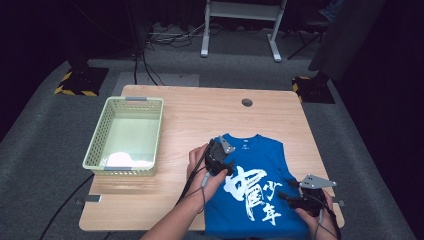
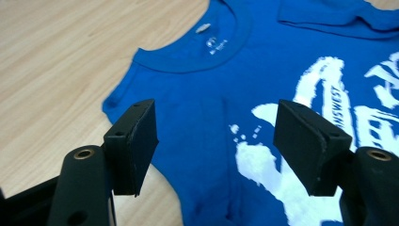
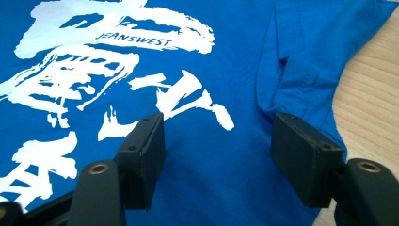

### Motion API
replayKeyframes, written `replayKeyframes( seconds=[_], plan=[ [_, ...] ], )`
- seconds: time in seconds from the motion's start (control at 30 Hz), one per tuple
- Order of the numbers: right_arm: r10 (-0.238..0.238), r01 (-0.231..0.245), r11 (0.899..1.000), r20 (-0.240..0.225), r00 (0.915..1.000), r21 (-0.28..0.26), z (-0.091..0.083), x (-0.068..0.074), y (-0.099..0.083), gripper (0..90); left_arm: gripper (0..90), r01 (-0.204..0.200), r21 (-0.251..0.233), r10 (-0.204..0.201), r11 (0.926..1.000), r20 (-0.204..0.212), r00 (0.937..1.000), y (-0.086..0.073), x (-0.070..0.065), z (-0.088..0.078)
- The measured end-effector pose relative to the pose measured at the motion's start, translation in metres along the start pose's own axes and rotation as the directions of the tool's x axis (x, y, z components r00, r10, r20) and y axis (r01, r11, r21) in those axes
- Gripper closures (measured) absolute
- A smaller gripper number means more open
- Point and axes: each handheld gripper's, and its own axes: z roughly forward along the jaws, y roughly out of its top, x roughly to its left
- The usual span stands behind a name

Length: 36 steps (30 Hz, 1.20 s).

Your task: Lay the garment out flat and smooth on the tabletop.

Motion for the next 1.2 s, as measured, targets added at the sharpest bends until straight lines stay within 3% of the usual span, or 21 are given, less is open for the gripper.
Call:
replayKeyframes(
  seconds=[0.2, 0.33, 0.4, 0.63, 0.73, 0.93, 1.03, 1.2],
  plan=[
    [0.000, 0.000, 1.000, 0.000, 1.0000, 0.000, 0.000, 0.000, 0.000, 35.9, 30.8, 0.011, -0.006, -0.011, 0.9999, -0.009, 0.9999, 0.008, 0.006, 0.009],
    [0.000, 0.000, 1.000, 0.000, 1.0000, 0.000, 0.000, 0.000, 0.000, 36.0, 30.2, 0.026, -0.019, -0.026, 0.9995, 0.018, 0.9995, 0.015, 0.009, 0.015],
    [0.001, -0.001, 1.000, 0.001, 1.0000, 0.000, 0.000, 0.000, 0.000, 36.2, 30.2, 0.021, -0.022, -0.020, 0.9996, 0.010, 0.9997, 0.018, 0.009, 0.019],
    [0.002, -0.002, 1.000, 0.002, 1.0000, -0.001, 0.000, 0.000, 0.000, 36.5, 30.3, 0.046, -0.022, -0.045, 0.9987, 0.024, 0.9987, 0.019, 0.017, 0.041],
    [0.002, -0.002, 1.000, 0.003, 1.0000, -0.001, 0.000, 0.000, 0.000, 36.5, 30.6, 0.031, -0.006, -0.031, 0.9995, 0.011, 0.9995, 0.019, 0.016, 0.049],
    [0.002, -0.002, 1.000, 0.003, 1.0000, -0.001, 0.000, 0.000, 0.000, 36.6, 34.5, 0.037, 0.040, -0.039, 0.9985, 0.039, 0.9985, 0.017, 0.012, 0.063],
    [0.002, -0.002, 1.000, 0.003, 1.0000, -0.001, 0.000, 0.000, 0.000, 36.6, 41.0, 0.038, 0.079, -0.043, 0.9961, 0.063, 0.9971, 0.016, 0.009, 0.068],
    [0.002, -0.002, 1.000, 0.003, 1.0000, -0.001, 0.000, 0.000, 0.000, 36.7, 42.7, 0.011, 0.114, -0.019, 0.9934, 0.065, 0.9977, 0.014, 0.002, 0.076]
  ],
)
